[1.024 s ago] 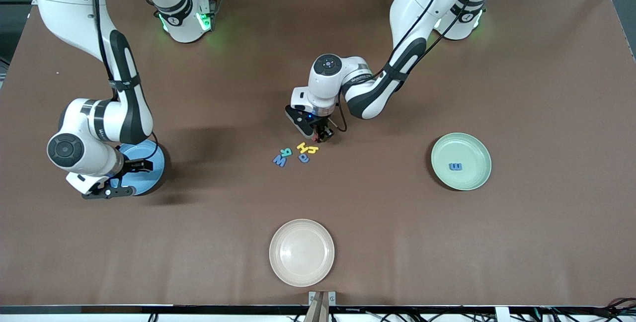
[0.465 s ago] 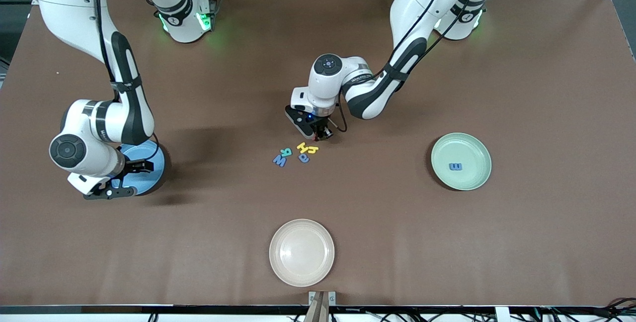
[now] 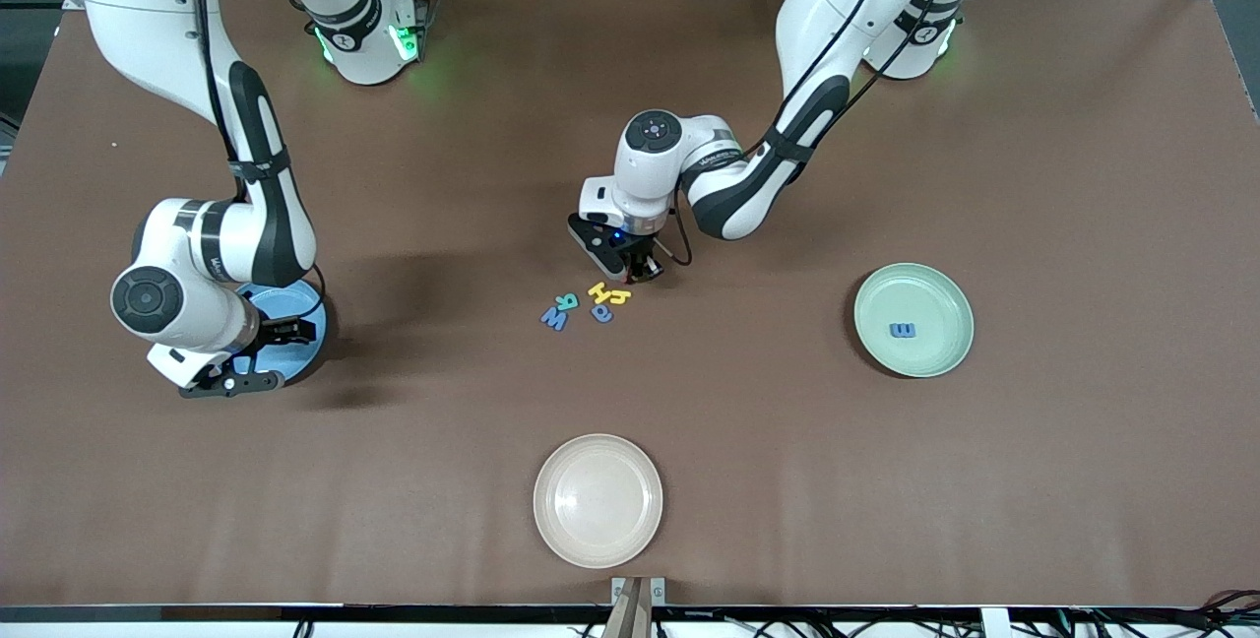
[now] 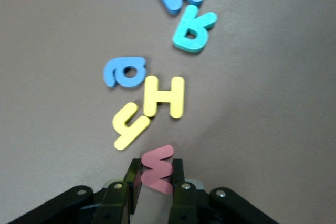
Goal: Sort uppercase to blue plate, lowercase to green plate
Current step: 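Grasp the pink w with the left gripper and carry it to the green plate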
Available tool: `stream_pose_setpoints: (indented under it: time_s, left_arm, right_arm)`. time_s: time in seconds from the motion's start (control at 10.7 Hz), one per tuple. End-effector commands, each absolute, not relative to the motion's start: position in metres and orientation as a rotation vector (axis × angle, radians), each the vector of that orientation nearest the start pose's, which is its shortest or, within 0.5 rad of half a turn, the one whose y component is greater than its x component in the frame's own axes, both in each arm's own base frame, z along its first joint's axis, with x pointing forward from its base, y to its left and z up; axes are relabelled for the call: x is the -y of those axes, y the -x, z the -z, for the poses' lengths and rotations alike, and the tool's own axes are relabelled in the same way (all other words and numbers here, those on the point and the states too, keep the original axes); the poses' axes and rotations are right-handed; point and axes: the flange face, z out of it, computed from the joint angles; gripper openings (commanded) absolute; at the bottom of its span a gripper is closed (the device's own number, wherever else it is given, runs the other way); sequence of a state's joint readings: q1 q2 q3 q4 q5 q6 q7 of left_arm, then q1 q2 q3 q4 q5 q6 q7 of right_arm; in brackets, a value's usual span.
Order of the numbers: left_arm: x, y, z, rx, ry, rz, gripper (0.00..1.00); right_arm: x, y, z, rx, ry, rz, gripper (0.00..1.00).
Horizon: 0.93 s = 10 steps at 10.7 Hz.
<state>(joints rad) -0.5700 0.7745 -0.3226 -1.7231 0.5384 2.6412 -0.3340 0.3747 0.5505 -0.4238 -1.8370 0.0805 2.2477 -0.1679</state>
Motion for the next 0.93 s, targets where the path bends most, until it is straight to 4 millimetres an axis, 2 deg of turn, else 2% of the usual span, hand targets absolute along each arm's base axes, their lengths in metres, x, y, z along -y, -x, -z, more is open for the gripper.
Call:
stream_pose_setpoints:
  time_s: [0.0, 0.19, 0.28, 0.37, 0.56, 0.74, 0.84]
  left_arm:
    - [0.515, -0.448, -0.200, -1.307, 2.817, 0.317, 0.00]
    - [0.501, -0.463, -0.248, -1.117, 2.918, 0.209, 0.00]
    - [0.477, -0.483, -0.269, -1.036, 2.932, 0.173, 0.00]
    - [0.449, -0.506, -0.290, -0.964, 2.954, 0.152, 0.00]
    - [0.393, -0.539, -0.326, -0.760, 3.027, 0.065, 0.00]
    - [0.313, -0.575, -0.344, -0.597, 3.030, 0.009, 0.00]
    - [0.279, -0.582, -0.345, -0.541, 3.040, -0.013, 0.00]
  right_arm:
    - [0.001, -0.645, -0.261, 0.174, 3.254, -0.145, 1.00]
    - [-0.004, -0.648, -0.265, 0.180, 3.250, -0.140, 1.00]
    - [-0.016, -0.648, -0.266, 0.174, 3.242, -0.131, 1.00]
    - [-0.026, -0.646, -0.268, 0.090, 3.230, -0.149, 1.00]
    - [-0.047, -0.645, -0.273, -0.010, 3.233, -0.163, 1.00]
    - [-0.084, -0.644, -0.276, -0.164, 3.236, -0.140, 1.00]
    - [-0.101, -0.646, -0.281, -0.255, 3.231, -0.108, 1.00]
